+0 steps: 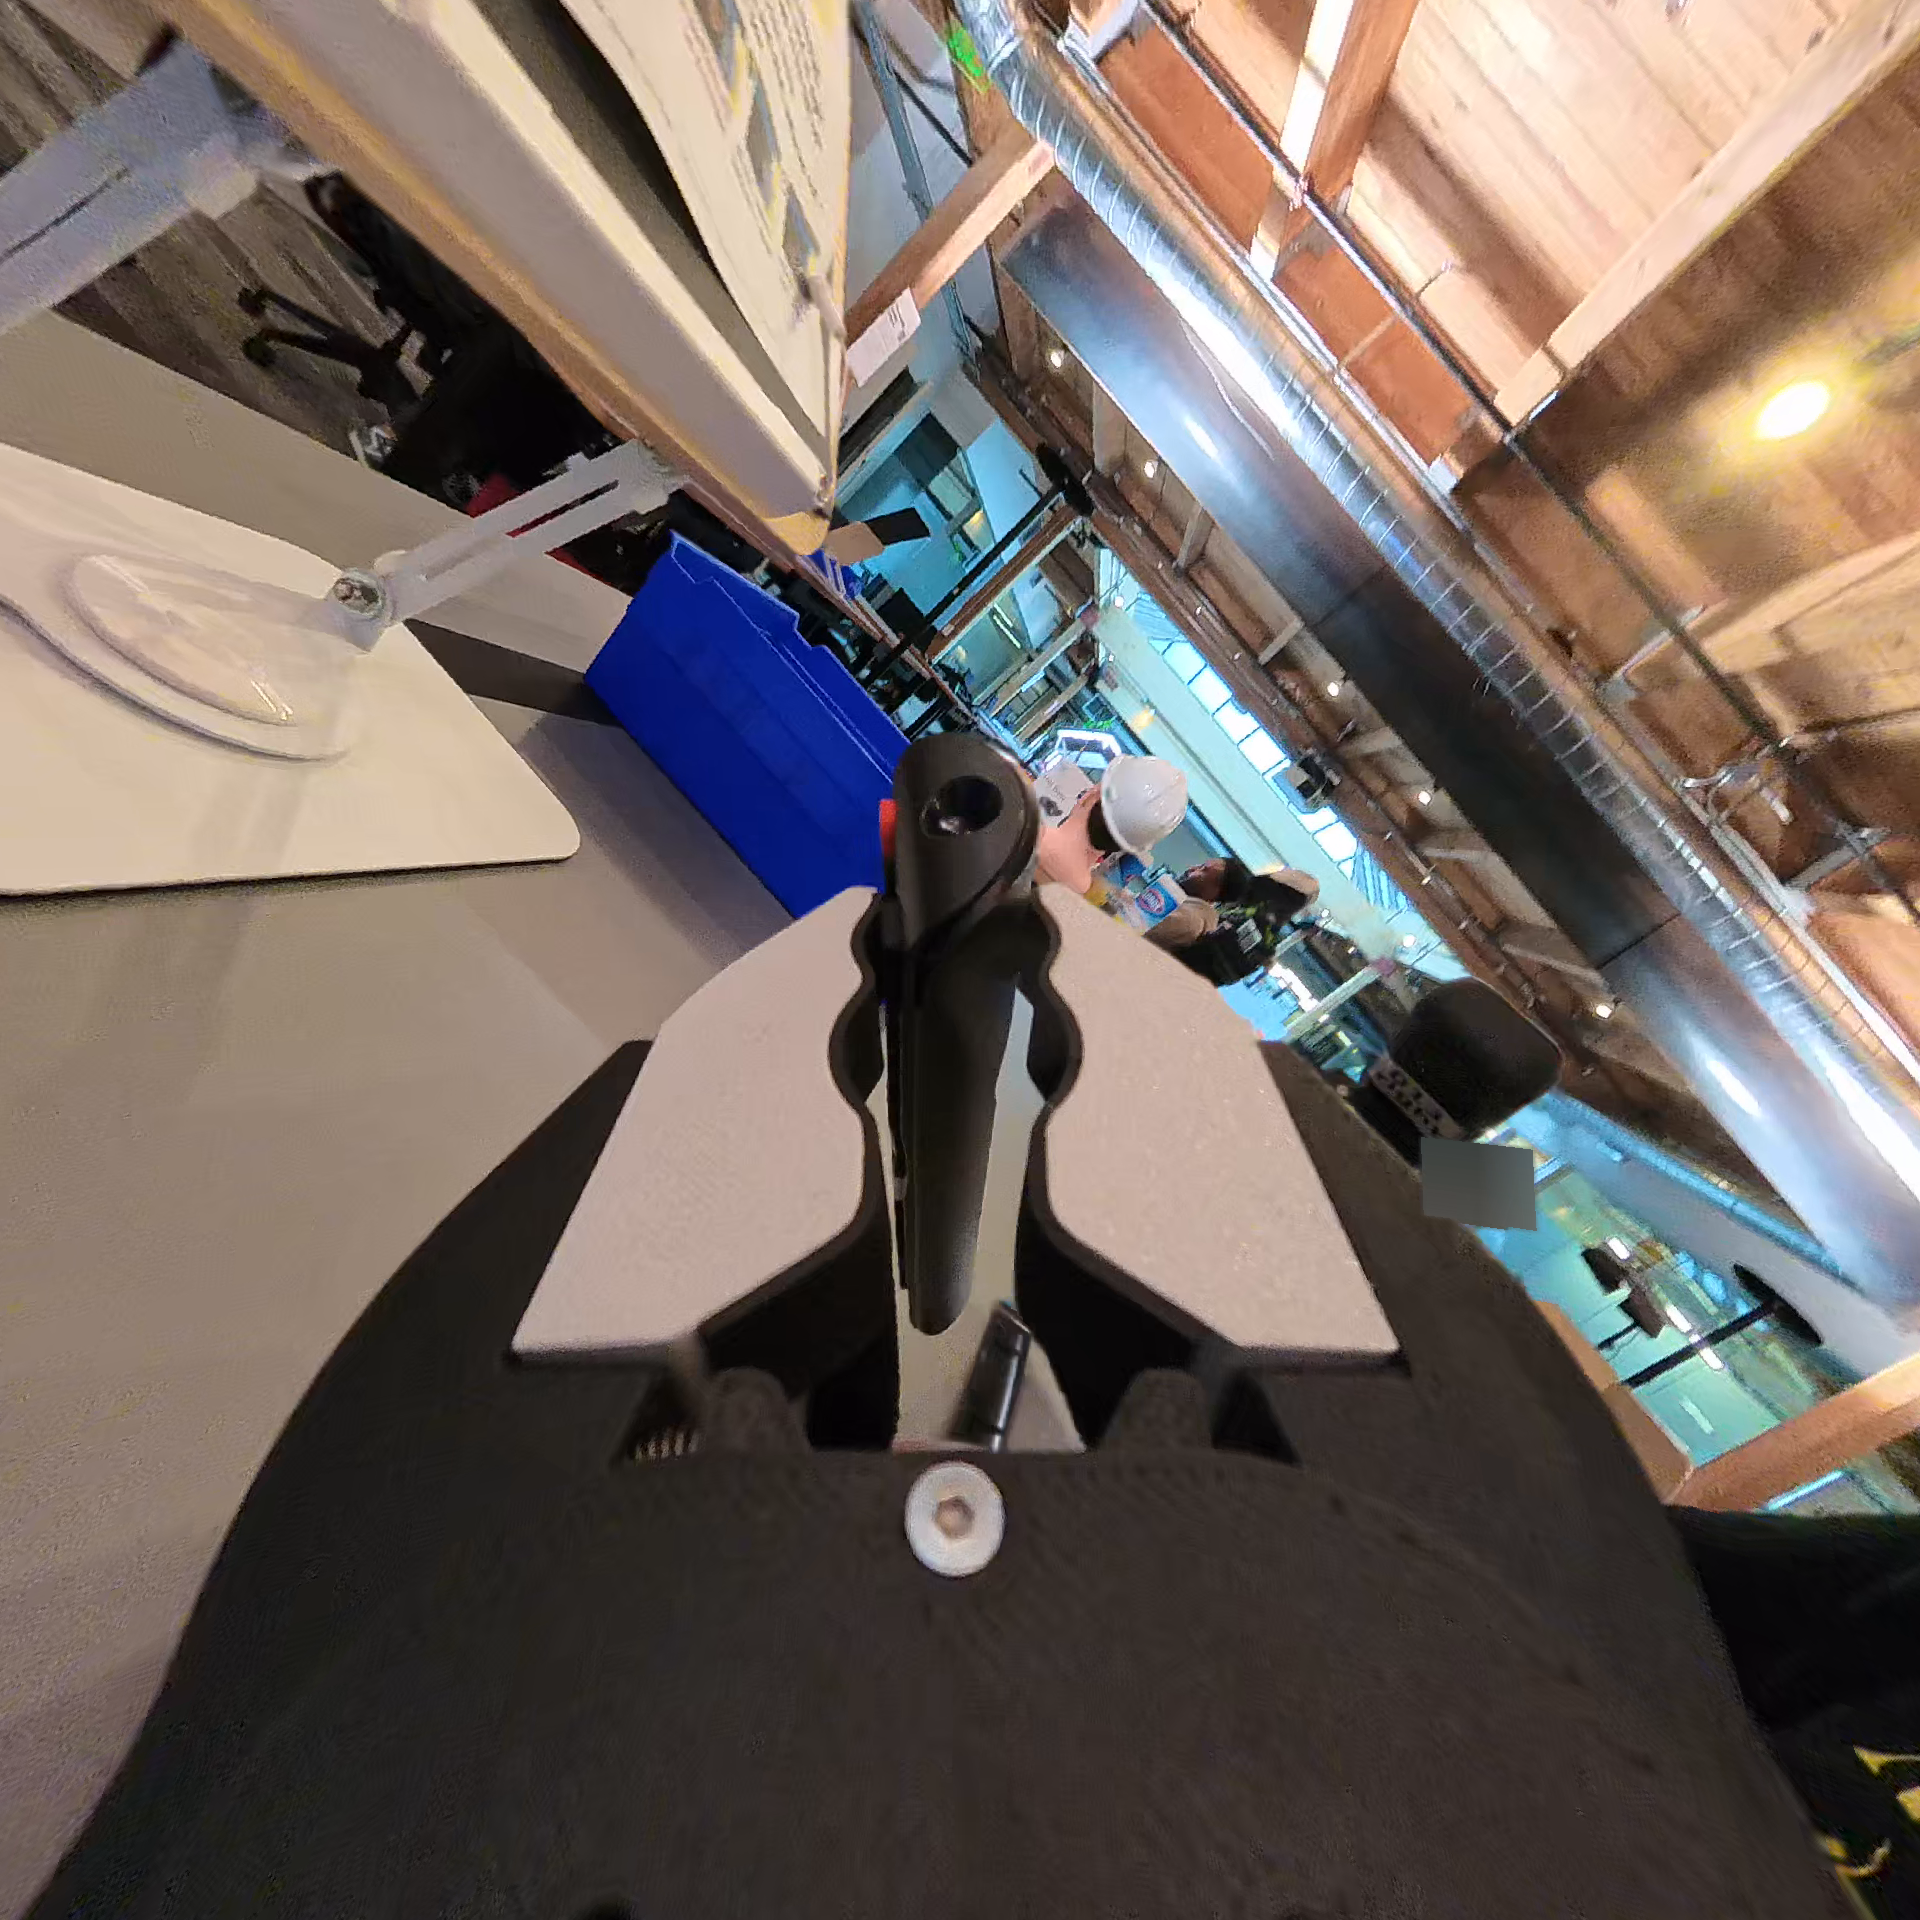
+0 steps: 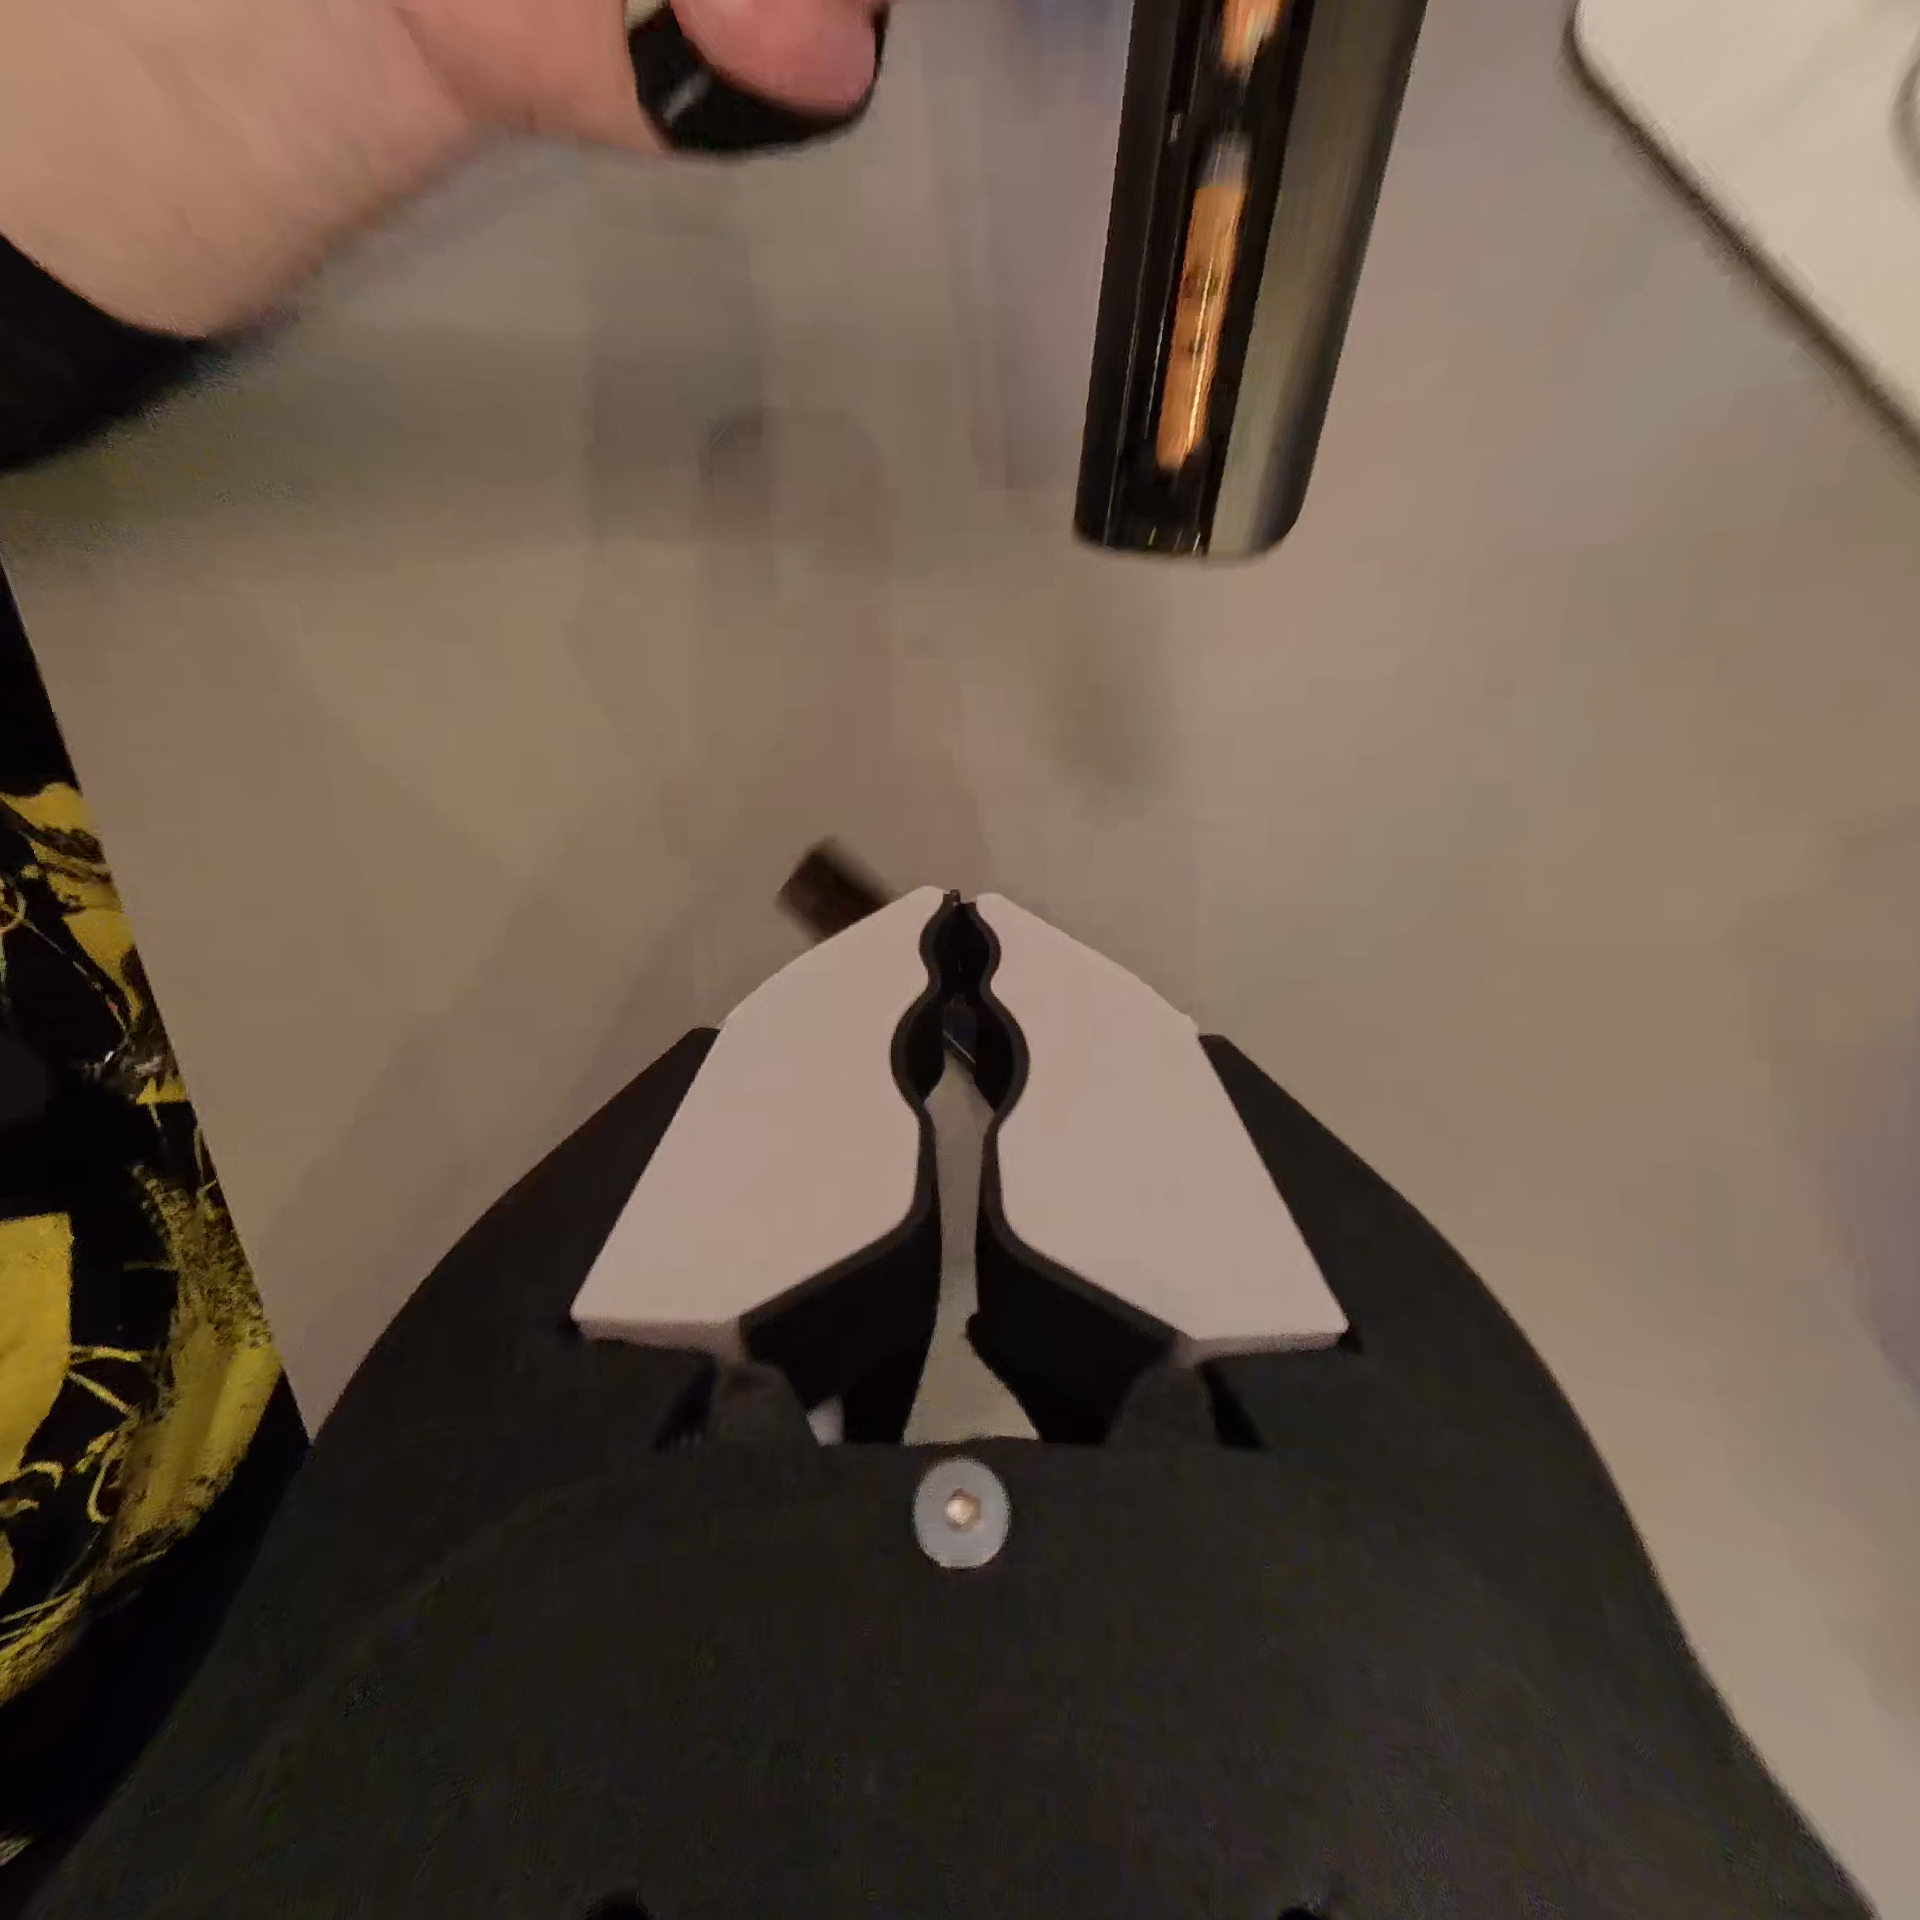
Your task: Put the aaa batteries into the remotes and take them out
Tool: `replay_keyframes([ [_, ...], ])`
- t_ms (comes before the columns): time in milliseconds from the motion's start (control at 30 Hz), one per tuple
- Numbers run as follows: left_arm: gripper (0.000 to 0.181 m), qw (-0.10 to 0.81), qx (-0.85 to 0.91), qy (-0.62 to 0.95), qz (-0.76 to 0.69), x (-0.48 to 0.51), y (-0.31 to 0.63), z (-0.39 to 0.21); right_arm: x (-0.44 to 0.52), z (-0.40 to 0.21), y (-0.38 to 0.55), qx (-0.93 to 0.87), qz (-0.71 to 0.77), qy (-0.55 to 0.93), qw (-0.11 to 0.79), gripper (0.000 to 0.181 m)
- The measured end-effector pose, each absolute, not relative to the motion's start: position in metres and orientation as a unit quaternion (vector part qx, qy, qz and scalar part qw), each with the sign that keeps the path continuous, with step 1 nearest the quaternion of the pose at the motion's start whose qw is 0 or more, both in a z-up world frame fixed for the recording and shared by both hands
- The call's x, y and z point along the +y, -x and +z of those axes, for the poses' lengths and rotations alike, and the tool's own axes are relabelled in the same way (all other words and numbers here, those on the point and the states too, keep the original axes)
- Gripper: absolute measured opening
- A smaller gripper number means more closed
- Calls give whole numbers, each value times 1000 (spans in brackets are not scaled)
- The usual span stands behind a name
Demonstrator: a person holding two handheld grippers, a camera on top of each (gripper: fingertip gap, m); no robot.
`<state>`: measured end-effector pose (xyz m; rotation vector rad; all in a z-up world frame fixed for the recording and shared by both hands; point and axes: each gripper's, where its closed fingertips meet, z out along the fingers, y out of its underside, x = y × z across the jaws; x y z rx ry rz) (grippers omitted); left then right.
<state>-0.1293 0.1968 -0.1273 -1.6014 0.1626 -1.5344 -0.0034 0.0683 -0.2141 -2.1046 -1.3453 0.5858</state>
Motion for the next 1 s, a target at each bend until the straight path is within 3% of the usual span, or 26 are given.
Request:
replay_keyframes([
  [67,24,435,55,650,-620,199,130,-134,77,-215,0,-514,180,794,272,0],
  [133,24,434,50,653,-619,201,131,-137,76,-220,-1,-516,182,797,255,19],
  [433,24,435,52,650,-621,202,131,-136,87,-246,-21,-548,121,794,232,42],
  [533,24,436,54,650,-620,201,132,-136,93,-252,-18,-600,164,758,195,47],
  [800,24,439,56,649,-619,203,135,-136,109,-274,-21,-747,152,641,89,35],
  [867,24,440,54,649,-618,204,136,-136,110,-275,-19,-760,141,628,89,24],
  [900,24,439,53,649,-619,204,137,-136,110,-275,-19,-761,143,627,87,8],
  [1000,24,438,51,650,-619,205,137,-138,109,-276,-18,-757,158,627,99,3],
])
